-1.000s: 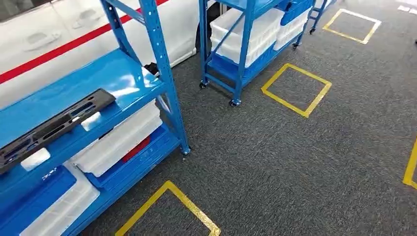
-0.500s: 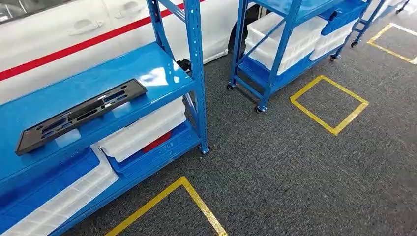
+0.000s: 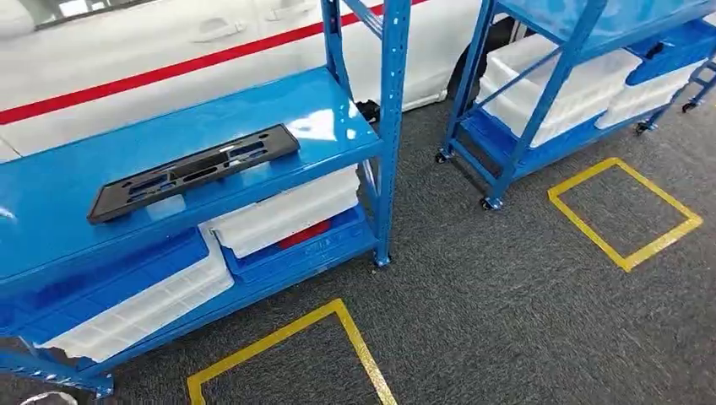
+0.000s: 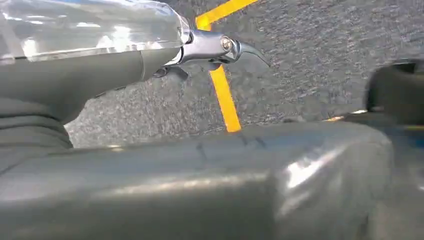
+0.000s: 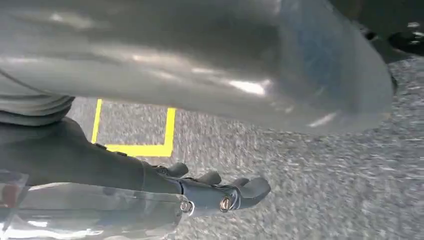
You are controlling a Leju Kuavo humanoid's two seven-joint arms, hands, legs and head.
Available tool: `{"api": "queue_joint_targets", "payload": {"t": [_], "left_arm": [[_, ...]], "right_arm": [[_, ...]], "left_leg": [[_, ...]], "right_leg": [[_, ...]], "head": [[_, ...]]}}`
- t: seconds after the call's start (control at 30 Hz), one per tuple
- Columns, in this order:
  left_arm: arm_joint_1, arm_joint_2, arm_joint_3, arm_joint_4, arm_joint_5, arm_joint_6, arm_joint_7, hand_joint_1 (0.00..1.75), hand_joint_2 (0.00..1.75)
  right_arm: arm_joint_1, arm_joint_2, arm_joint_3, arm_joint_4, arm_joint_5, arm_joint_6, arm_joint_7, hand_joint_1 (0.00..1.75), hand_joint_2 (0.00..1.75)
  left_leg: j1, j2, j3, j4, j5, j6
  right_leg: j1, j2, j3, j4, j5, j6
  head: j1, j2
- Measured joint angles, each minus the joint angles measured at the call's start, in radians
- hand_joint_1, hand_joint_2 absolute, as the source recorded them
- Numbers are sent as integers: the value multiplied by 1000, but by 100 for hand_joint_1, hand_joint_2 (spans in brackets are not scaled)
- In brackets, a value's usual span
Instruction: Take the parts from the cabinet and place them on the table.
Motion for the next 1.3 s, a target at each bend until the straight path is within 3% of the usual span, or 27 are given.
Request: {"api": "queue_joint_targets", "payload": {"t": [0.07, 0.1, 0.13, 0.17, 0.23, 0.27, 0.3, 0.37, 0.4, 0.43, 0.57, 0.6, 0.63, 0.67, 0.73, 0.8, 0.9, 0.93, 0.97, 1.0, 1.03, 1.07, 1.1, 1.13, 1.17, 1.23, 1.3], "left_arm": [[5, 3, 0, 0, 0, 0, 0, 0, 0], [8, 3, 0, 0, 0, 0, 0, 0, 0], [7, 3, 0, 0, 1, -1, -1, 0, 0], [2, 2, 0, 0, 1, -2, -2, 0, 0], [1, 1, 0, 0, 1, -4, -6, 0, 0], [2, 0, 0, 0, 1, -5, -8, 0, 0], [3, 0, 0, 0, 1, -6, -8, 0, 0], [4, -2, 0, 0, 0, -7, -11, 0, 0], [3, -3, 0, 0, 0, -7, -12, 0, 0], [3, -3, 0, 0, 0, -7, -13, 0, 0], [3, -3, 0, 0, 0, -6, -16, 0, 0], [6, -3, 0, 0, 0, -6, -18, 0, 0], [6, -4, 0, 0, 0, -7, -20, 0, 0], [3, -4, 0, 0, 1, -7, -21, 0, 0], [-3, -5, 0, 0, 1, -7, -24, 0, 0], [1, -5, -1, 0, 0, -7, -27, 0, 0], [4, -5, 0, 0, -1, -7, -32, 0, 0], [4, -5, 0, 0, 0, -7, -34, 0, 0], [3, -5, 0, 0, 0, -7, -34, 0, 0], [5, -5, 0, 0, 0, -6, -35, 0, 0], [8, -5, 0, 0, 0, -5, -35, 0, 0], [10, -3, 1, 0, 0, -3, -34, 0, 175], [10, -3, 2, 0, 0, -1, -34, 0, 175], [10, -5, 3, 0, 1, 3, -34, 0, 175], [10, -5, 6, 0, 1, 8, -31, 0, 175], [12, -4, 19, 0, 0, 16, -23, 0, 175], [12, -3, 45, 0, 0, 20, -14, 0, 175]], "right_arm": [[-8, 0, 0, 0, 0, 0, 0, 0, 0], [-8, -1, 0, 0, 0, 0, 0, 0, 0], [-6, -2, 0, 0, 0, 0, 0, 0, 0], [-5, -3, 0, 0, -2, -1, 0, 0, 0], [-2, -3, 0, 0, -2, -1, 0, 0, 0], [0, -3, 0, 0, -2, -2, 0, 0, 0], [1, -3, 0, 0, -2, -3, 0, 0, 0], [3, -4, 0, 0, -5, -4, -1, 0, 0], [4, -5, 0, 0, -5, -4, -1, 0, 0], [8, -5, -1, 0, -6, -4, -2, 0, 0], [2, -5, -1, 0, -10, -5, -3, 0, 0], [3, -4, -1, 0, -11, -6, -5, 0, 0], [5, -5, -2, 0, -14, -8, -5, 0, 0], [5, -5, -2, 0, -15, -11, -6, 0, 0], [8, -5, -3, 0, -19, -14, -7, 0, 0], [8, -5, -7, 0, -21, -16, -7, 0, 0], [7, -5, -13, 0, -29, -24, -5, 0, 0], [7, -5, -18, 0, -41, -21, 7, 0, 0], [2, -5, -28, 0, -55, -16, 26, 0, 0], [-2, -5, -39, 0, -72, -11, 49, 0, 175], [-5, -5, -50, 0, -84, -6, 71, 0, 175], [-6, -5, -62, 0, -97, -5, 88, 0, 175], [-11, -5, -73, -1, -110, -12, 107, 0, 175], [-5, -6, -86, -1, -122, -23, 127, 0, 175], [-4, -7, -100, -1, -132, -29, 139, 0, 0], [-6, -8, -122, -1, -141, -34, 145, 0, 0], [-5, -8, -140, -1, -152, -23, 143, 0, 0]], "left_leg": [[-2, -25, 2, -11, 5, 10], [15, -37, 19, -29, 19, 14], [15, -47, 21, -37, 23, 19], [15, -56, 19, -36, 26, 24], [14, -78, 16, -36, 26, 26], [15, -93, 15, -35, 26, 26], [16, -108, 16, -33, 25, 24], [20, -137, 17, -26, 21, 18], [23, -152, 16, -17, 17, 11], [24, -162, 7, -8, 12, 4], [26, -200, -10, -5, 13, -24], [27, -187, -8, 2, 9, -26], [22, -131, -17, 25, -7, -30], [23, -99, -45, 80, -41, -35], [27, -79, -124, 239, -114, -42], [29, -75, -161, 309, -120, -45], [27, -64, -54, 97, 1, -35], [24, -46, -14, 13, 18, -25], [15, -41, -4, 5, 8, -16], [14, -44, -7, 4, 10, -11], [12, -45, -8, 5, 8, -7], [10, -48, -9, 3, 8, -1], [11, -53, 7, -15, 15, 3], [18, -53, 15, -32, 25, -10], [16, -55, 16, -36, 27, -7], [13, -53, 17, -32, 22, 0], [11, -51, 16, -30, 19, 5]], "right_leg": [[-1, -21, 12, -8, 0, 11], [-5, 9, 15, 0, -8, 20], [-6, 70, 3, 24, -26, 25], [-5, 100, -27, 82, -63, 24], [-7, 115, -106, 236, -130, 28], [-7, 115, -134, 284, -136, 31], [-9, 115, -137, 278, -111, 34], [-16, 121, -87, 151, -20, 37], [-22, 145, -46, 55, 30, 39], [-29, 207, -30, 14, 26, 40], [-16, 170, -33, 11, 26, 12], [-23, 154, -30, 1, 30, 3], [-22, 144, -27, -1, 30, -2], [-21, 131, -26, -2, 28, -7], [-16, 101, -25, -2, 24, -12], [-14, 73, -21, -1, 20, -12], [-13, 50, -6, -1, 9, -3], [-13, 41, -2, -2, 6, 1], [-7, 38, -4, 0, 3, 7], [-9, 37, -3, -2, 4, 12], [-10, 36, 0, -5, 5, 17], [-12, 33, 4, -11, 7, 22], [-9, 31, 15, -25, 10, 28], [-5, 33, 23, -36, 17, -2], [-6, 32, 25, -39, 15, -19], [-8, 35, 27, -45, 19, 4], [-9, 39, 28, -47, 20, 7]], "head": [[0, 0], [0, 0], [0, 0], [0, 0], [0, 0], [0, 0], [0, 0], [0, 0], [0, 0], [0, 0], [0, 0], [0, 0], [0, 0], [0, 0], [0, 0], [0, 0], [0, 0], [0, 0], [0, 0], [0, 0], [0, 0], [0, 0], [0, 0], [1, 0], [0, 0], [1, 0], [1, 0]]}}
